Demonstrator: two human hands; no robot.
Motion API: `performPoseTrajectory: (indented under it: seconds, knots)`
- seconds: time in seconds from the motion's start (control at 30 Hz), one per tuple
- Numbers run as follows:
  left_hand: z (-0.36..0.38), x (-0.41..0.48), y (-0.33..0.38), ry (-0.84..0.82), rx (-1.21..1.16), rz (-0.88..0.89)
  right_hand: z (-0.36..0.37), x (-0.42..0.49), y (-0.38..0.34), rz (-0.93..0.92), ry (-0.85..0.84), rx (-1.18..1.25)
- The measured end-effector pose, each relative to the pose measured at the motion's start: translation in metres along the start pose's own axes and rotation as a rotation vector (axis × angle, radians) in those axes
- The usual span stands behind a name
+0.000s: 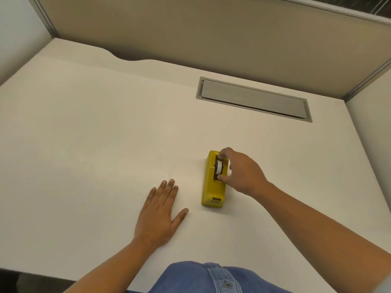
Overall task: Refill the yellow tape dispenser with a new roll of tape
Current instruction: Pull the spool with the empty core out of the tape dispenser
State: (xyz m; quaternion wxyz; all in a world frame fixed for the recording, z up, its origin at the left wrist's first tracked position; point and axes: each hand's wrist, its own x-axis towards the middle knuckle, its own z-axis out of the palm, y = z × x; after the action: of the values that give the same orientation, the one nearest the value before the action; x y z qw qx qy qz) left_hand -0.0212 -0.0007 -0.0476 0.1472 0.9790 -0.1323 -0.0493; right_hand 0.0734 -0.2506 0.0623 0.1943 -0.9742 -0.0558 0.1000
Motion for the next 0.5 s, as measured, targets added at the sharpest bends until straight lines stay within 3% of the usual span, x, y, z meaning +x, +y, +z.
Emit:
performPoseTrajectory:
  seconds: [0.5]
  knots:
    - [-0.0026, 0.0000, 0.0005, -0.011, -0.018, 0.003, 0.0018, 0.0071, -0.0082, 0.026, -0.013, -0.014]
